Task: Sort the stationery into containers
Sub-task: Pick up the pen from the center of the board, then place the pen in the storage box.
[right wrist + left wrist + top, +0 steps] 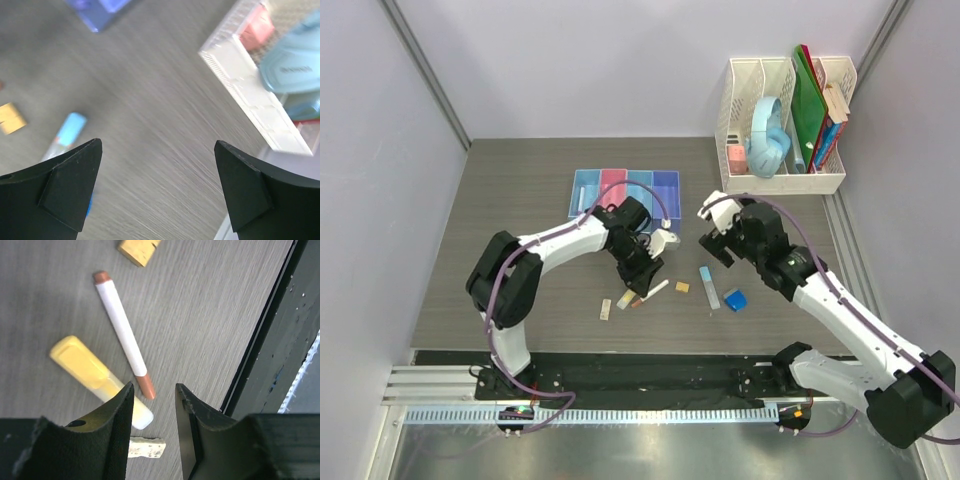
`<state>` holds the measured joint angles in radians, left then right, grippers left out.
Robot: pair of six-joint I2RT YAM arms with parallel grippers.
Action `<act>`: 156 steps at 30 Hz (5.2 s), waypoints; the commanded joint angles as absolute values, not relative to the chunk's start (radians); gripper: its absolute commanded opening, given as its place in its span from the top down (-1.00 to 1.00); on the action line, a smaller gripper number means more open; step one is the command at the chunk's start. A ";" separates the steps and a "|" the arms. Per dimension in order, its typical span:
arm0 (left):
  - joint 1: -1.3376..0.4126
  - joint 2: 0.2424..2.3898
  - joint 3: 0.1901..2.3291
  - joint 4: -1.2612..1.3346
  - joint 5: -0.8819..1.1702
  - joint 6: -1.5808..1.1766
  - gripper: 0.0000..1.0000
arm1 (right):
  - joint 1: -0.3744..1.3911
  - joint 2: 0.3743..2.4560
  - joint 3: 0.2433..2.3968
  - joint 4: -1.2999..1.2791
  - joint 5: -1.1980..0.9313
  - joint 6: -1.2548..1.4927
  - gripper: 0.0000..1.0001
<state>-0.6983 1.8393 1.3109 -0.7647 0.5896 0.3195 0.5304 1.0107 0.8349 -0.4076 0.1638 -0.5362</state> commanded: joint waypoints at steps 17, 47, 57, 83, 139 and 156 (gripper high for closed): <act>-0.790 1.921 1.262 -0.624 0.466 0.219 0.23 | 0.357 0.996 0.907 -0.255 0.204 -0.437 -0.99; -0.795 1.838 1.239 -0.546 0.328 0.195 0.21 | 0.336 1.003 0.904 -0.267 0.160 -0.439 -0.99; -0.793 1.893 1.239 -0.543 0.295 0.193 0.21 | 0.333 0.988 0.900 -0.279 0.141 -0.437 -0.99; -0.841 2.029 1.282 -0.614 0.232 0.216 1.00 | 0.324 0.973 0.917 -0.282 0.153 -0.405 -0.99; -0.155 2.036 1.769 -0.475 0.302 -0.183 1.00 | 0.319 0.960 0.905 -0.288 0.163 -0.394 -0.99; -0.152 2.054 1.700 -0.468 0.324 -0.153 0.38 | 0.319 0.950 0.897 -0.330 0.101 -0.390 -0.99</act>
<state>-0.1585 2.0666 1.6890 -0.4900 0.3103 -0.1665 0.3233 0.9707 0.8921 -0.3279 0.1383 -0.4061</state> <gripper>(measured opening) 0.290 0.996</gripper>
